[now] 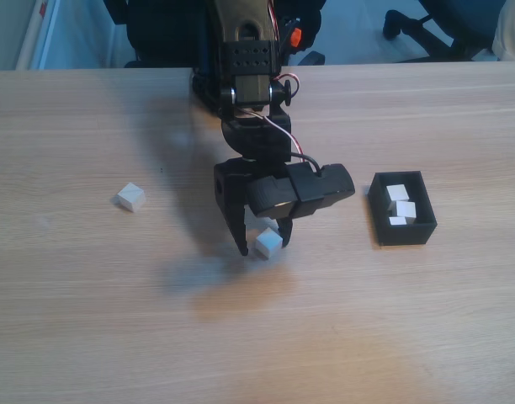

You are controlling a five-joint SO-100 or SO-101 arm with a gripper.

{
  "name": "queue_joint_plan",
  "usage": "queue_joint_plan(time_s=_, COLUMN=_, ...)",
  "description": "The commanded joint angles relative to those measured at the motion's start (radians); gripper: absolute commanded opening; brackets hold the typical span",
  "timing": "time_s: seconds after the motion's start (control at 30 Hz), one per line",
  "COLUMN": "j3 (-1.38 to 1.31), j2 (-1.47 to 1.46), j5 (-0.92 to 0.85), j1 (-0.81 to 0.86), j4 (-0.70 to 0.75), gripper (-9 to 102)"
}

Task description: Pick blocks and place them in the box.

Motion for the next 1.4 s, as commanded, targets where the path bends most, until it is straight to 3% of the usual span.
queue_joint_plan(time_s=0.0, j3=-0.063, j2=-0.003, j5=-0.011, j1=0.002, j4=-0.020, gripper=19)
queue_joint_plan(time_s=0.37, j3=-0.064, j2=-0.006, j5=-0.029, j1=-0.003, j4=-0.008, gripper=0)
queue_joint_plan(time_s=0.7, j3=-0.043, j2=0.132, j5=-0.003, j1=-0.063, j4=0.095, gripper=0)
queue_joint_plan(time_s=1.0, j3=-0.279, j2=0.238, j5=0.319, j1=-0.291, j4=0.485, gripper=0)
queue_joint_plan(time_s=1.37, j3=-0.864, j2=-0.003, j5=0.798, j1=-0.554, j4=0.986, gripper=1)
